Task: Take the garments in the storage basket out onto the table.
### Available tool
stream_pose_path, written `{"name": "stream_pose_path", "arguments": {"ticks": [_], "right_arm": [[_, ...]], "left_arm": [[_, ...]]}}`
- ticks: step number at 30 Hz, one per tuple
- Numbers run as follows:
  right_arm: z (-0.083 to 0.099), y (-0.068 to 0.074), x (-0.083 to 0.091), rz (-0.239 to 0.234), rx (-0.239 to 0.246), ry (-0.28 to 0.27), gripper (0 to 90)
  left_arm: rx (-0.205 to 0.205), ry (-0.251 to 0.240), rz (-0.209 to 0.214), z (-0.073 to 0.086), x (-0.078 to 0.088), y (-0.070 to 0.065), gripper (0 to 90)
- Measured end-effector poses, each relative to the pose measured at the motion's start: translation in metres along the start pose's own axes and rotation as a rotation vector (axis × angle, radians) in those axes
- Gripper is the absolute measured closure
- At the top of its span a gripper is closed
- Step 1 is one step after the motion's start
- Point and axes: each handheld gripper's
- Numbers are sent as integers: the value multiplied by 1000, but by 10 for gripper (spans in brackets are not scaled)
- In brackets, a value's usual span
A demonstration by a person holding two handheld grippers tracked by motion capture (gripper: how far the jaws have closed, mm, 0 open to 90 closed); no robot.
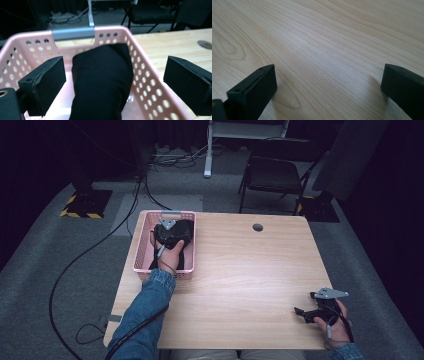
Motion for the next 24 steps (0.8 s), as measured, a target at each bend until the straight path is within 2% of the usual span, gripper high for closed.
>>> {"name": "stream_pose_path", "arguments": {"ticks": [5,8,10,13,14,19,24], "right_arm": [[0,0,0,0,0,0,2],[0,0,0,0,0,0,2],[0,0,0,0,-1,0,2],[0,0,0,0,0,0,2],[0,0,0,0,0,0,2],[0,0,0,0,-2,-1,2],[0,0,0,0,-2,0,2]], "left_arm": [[-12,61,-4,5,-11,8,39],[-3,96,0,9,-18,11,39],[9,143,14,13,-24,13,39],[3,197,22,16,-30,15,39],[8,204,27,17,-32,15,47],[-23,247,25,17,-37,15,110],[-25,287,28,20,-44,15,136]]}}
Point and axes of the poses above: each handheld gripper's, and its own axes: x roughly backward along the jaws, z roughly out of its underside, y roughly to its left, and after that the axes turned 5 degrees about -z, right-handed
